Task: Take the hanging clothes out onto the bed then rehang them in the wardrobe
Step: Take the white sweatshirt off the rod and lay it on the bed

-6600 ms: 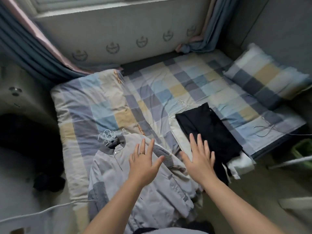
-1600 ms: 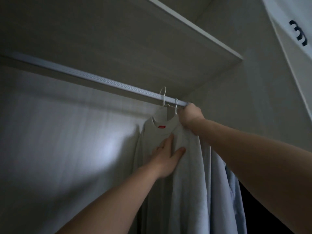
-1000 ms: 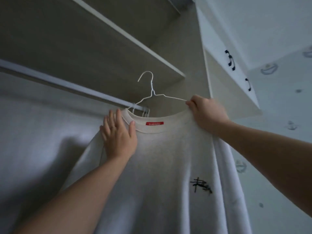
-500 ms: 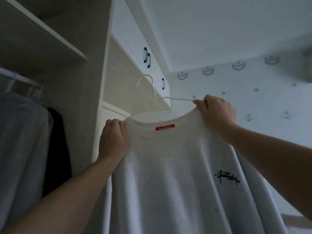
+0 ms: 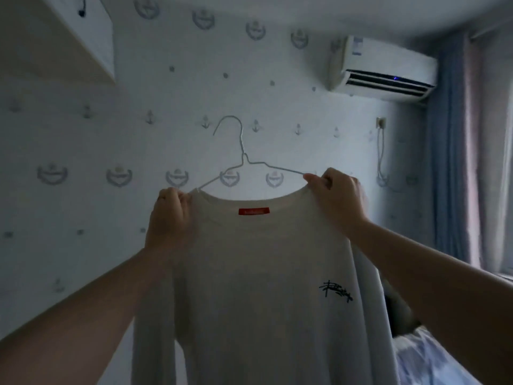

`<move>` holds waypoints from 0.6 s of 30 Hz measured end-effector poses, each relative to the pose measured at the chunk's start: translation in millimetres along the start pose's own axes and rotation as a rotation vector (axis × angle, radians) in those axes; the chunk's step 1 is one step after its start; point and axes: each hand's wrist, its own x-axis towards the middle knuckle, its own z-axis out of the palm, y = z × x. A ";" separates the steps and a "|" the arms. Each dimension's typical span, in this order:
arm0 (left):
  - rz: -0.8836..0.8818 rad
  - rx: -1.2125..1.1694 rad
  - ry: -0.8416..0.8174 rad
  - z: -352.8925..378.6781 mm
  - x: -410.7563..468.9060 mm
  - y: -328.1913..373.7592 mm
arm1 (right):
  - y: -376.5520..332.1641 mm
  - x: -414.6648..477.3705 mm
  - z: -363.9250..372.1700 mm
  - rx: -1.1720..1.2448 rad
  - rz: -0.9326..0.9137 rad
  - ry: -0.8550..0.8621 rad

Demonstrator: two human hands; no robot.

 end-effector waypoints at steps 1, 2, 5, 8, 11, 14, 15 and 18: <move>0.000 -0.029 -0.031 21.2 -6.0 -8.3 | 15.5 -7.5 4.1 -0.013 0.018 -0.013; 0.001 -0.061 -0.067 41.9 -11.9 -16.8 | 29.9 -16.0 8.4 -0.018 0.037 -0.026; 0.039 -0.140 -0.193 101.4 -25.5 -45.9 | 66.8 -44.8 22.8 0.028 0.093 -0.090; 0.079 -0.202 -0.301 155.8 -35.3 -78.4 | 95.9 -72.5 37.0 0.078 0.155 -0.220; 0.125 -0.227 -0.407 206.7 -45.6 -110.4 | 123.1 -101.1 52.3 0.035 0.194 -0.327; 0.164 -0.244 -0.501 254.7 -54.6 -138.4 | 148.7 -131.5 72.9 0.001 0.233 -0.406; 0.176 -0.244 -0.531 269.3 -57.8 -146.1 | 157.2 -141.5 79.7 -0.003 0.255 -0.430; 0.199 -0.221 -0.615 312.8 -68.0 -165.4 | 184.7 -168.3 99.5 0.021 0.357 -0.522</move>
